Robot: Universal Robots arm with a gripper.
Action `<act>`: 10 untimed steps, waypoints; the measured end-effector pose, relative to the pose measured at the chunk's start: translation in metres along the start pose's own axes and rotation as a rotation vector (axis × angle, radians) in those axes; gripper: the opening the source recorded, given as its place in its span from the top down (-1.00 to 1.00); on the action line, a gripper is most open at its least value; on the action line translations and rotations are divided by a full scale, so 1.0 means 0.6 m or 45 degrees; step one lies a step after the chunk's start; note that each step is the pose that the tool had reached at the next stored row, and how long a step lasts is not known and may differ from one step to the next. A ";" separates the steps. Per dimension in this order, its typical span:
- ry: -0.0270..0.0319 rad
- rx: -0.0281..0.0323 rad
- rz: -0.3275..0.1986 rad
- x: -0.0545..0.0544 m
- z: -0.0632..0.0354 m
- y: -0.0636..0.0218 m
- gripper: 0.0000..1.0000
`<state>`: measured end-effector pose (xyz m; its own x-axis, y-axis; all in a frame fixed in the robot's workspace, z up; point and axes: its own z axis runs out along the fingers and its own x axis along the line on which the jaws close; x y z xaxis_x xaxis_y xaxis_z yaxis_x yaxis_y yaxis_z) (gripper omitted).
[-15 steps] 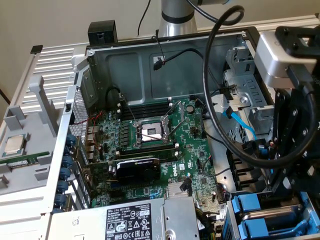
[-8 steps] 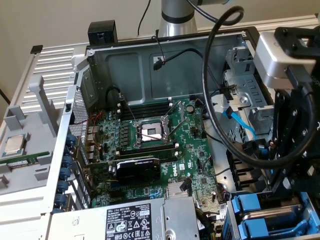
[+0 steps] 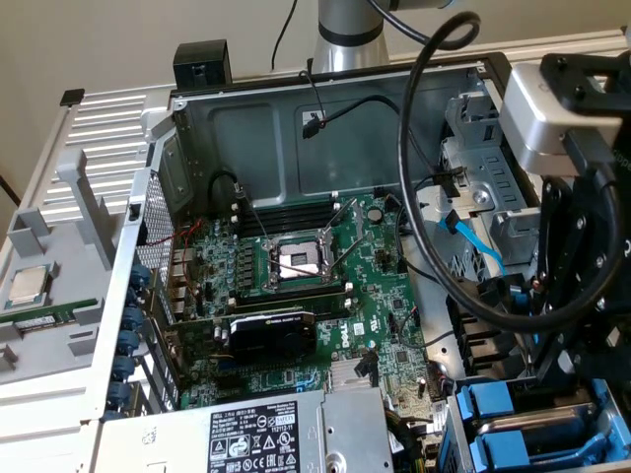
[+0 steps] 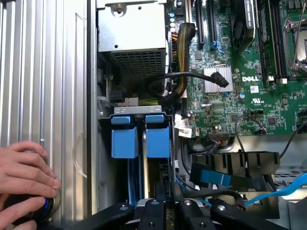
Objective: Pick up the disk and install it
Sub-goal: 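Insert the second disk wire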
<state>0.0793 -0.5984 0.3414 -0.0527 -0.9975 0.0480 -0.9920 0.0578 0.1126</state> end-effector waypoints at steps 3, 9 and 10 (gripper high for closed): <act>0.0002 0.0002 0.000 0.000 0.000 0.000 0.66; 0.0028 0.0016 0.000 0.000 0.000 0.000 0.66; 0.0051 0.0025 0.000 -0.001 0.000 0.000 0.66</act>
<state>0.0792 -0.5980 0.3414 -0.0526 -0.9973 0.0520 -0.9922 0.0581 0.1106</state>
